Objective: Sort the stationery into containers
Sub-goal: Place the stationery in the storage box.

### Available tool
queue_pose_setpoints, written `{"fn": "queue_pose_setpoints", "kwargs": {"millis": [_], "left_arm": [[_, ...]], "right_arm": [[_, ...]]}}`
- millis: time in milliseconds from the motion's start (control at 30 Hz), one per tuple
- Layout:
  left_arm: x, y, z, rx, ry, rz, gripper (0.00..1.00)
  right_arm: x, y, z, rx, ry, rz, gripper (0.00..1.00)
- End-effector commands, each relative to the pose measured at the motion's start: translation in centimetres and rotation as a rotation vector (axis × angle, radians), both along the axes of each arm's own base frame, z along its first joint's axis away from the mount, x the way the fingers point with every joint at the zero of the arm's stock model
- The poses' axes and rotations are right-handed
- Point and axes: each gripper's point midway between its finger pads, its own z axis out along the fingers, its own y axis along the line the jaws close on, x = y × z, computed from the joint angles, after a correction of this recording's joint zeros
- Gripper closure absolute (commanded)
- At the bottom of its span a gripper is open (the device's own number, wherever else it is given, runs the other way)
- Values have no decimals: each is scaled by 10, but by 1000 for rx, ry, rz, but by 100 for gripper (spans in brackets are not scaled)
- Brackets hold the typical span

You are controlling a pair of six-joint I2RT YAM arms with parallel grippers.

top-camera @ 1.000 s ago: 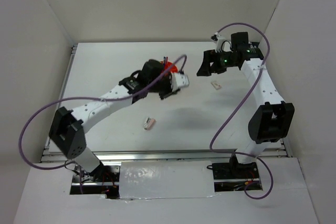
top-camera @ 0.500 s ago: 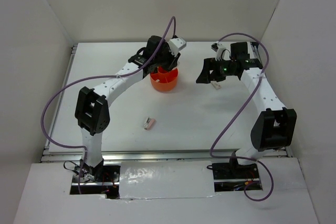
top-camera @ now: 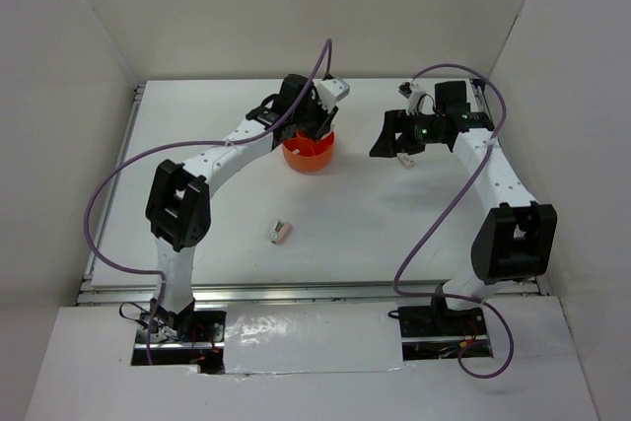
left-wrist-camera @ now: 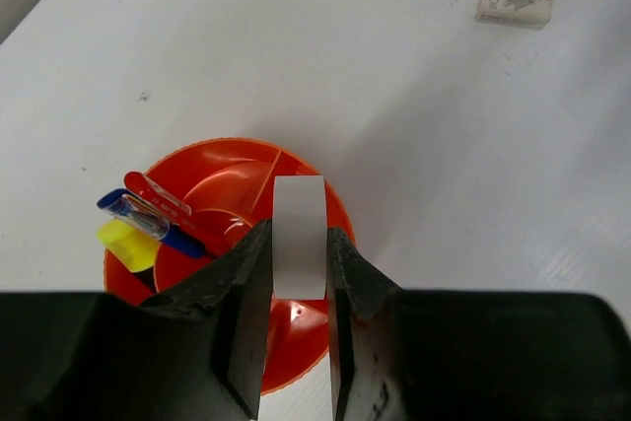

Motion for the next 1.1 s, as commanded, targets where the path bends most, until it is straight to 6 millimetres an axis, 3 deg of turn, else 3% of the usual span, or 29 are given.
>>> {"fn": "queue_pose_setpoints", "kwargs": {"millis": [0, 700, 1067], "left_arm": [[0, -2, -12, 21, 8, 0, 100], [-9, 7, -55, 83, 100, -6, 100], [-18, 22, -58, 110, 106, -1, 100]], "right_arm": [[1, 0, 15, 17, -56, 4, 14], [2, 2, 12, 23, -42, 15, 14], [2, 3, 11, 27, -35, 21, 14]]}}
